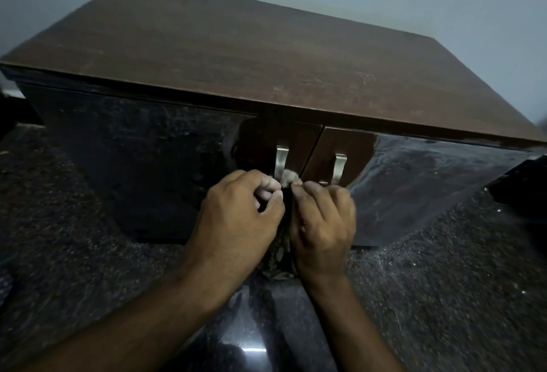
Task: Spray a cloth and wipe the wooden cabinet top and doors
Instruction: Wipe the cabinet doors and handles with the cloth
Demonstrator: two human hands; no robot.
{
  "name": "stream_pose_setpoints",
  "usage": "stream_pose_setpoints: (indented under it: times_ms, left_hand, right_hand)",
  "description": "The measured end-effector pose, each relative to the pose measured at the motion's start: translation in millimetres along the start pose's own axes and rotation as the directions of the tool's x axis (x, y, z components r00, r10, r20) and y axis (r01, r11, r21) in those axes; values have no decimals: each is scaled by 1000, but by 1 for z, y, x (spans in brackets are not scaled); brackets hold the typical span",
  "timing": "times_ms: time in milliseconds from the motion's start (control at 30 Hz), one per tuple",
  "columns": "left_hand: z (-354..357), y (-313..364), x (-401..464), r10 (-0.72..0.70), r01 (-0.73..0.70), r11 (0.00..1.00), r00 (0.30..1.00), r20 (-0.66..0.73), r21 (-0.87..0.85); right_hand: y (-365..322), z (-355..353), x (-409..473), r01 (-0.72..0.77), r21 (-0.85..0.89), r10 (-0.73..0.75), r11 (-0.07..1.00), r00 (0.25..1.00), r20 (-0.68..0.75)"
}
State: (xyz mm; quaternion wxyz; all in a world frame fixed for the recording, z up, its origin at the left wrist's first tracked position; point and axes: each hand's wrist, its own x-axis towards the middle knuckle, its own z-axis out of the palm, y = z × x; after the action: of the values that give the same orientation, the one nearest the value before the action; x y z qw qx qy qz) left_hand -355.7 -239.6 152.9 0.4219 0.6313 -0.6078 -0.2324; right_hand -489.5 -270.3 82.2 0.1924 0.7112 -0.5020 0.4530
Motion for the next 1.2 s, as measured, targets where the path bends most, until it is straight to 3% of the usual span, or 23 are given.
stream_pose_setpoints:
  times_ms: [200,267,433,667,800,867,967,1100,1167,1200]
  left_hand:
    - [4,-2,-1,16,-15,1000,1000,24,-16]
    - [3,-1,-1,26,-25,999,999,45,-30]
    - [7,0,-2,105,-95,993,981,165,-66]
    - [12,-5,-1,153,-144,988,966,208,-58]
    - [11,-6,-1,148,-142,989,966,213,-47]
    - [9,-5,-1,119,-112,993,967,227,-40]
    - [8,-6,-2,31,-42,999,948,316,28]
    - [14,-16,-6,-272,174,953,853,445,249]
    - [15,-20,-5,-367,254,924,802,471,287]
    - [14,-22,-4,-371,270,926,783,499,265]
  right_hand:
    - [-1,-23,50,-12,-34,3,999,969,-247]
    - [2,-20,48,-24,-25,17,999,968,-250]
    - [7,-9,14,-30,-34,27,999,994,-103]
    - [2,-26,67,-22,69,42,997,953,-300]
    - [5,-20,51,-11,-6,9,1000,970,-243]
    - [5,-17,35,-12,-4,11,1000,988,-157]
    - [-5,-28,31,-70,154,85,986,992,-94]
    - [-26,-62,65,-169,323,232,931,959,-165]
    - [-32,-80,83,-249,472,342,846,932,-122]
    - [-35,-88,90,-316,578,425,752,903,-60]
